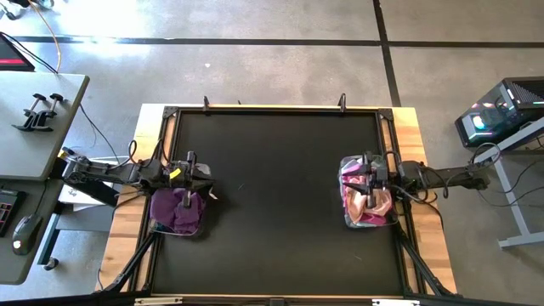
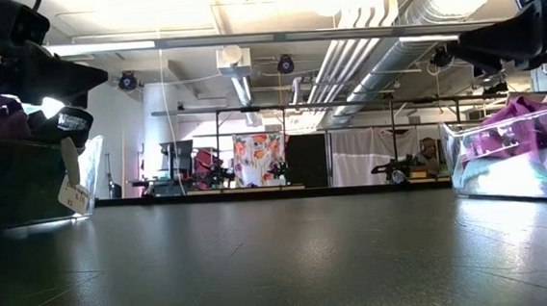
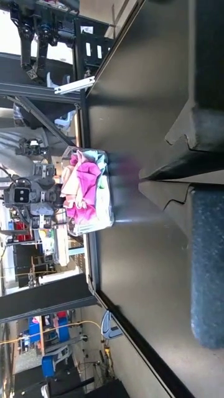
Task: Sort towels by color in basket
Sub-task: Return to Home Position
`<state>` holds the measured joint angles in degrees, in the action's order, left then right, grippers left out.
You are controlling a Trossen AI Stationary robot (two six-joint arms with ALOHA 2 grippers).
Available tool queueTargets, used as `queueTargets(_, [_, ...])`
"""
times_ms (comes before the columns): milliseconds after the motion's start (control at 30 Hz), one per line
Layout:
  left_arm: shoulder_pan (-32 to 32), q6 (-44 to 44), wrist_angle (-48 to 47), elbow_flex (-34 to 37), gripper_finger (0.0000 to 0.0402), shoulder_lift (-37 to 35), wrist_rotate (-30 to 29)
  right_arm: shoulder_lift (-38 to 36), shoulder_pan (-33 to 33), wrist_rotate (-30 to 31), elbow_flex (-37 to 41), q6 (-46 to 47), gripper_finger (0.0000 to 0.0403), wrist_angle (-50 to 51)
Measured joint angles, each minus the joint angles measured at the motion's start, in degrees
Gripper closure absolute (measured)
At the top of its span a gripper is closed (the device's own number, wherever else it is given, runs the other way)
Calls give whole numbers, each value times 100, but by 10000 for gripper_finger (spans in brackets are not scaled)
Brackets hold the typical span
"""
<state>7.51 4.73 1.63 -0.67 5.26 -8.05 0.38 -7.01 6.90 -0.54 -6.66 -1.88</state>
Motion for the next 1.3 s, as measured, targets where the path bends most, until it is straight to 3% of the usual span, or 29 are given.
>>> queueTargets(333, [2,-2,0,0,396,0,0,2,2,98,-4,-1434,275,21])
queueTargets(667, [1,-2,0,0,396,0,0,2,2,105,-11,-1515,275,36])
queueTargets(867, [0,-2,0,0,396,0,0,2,0,-129,-13,-411,275,50])
queueTargets(1100, [2,-2,0,0,396,0,-2,-2,0,114,-15,1117,278,42])
queueTargets(1200, [1,-2,0,0,396,0,-2,-2,0,243,-15,1223,307,24])
queueTargets(1300, [1,-2,0,0,396,0,-2,-2,0,252,-15,1073,377,21])
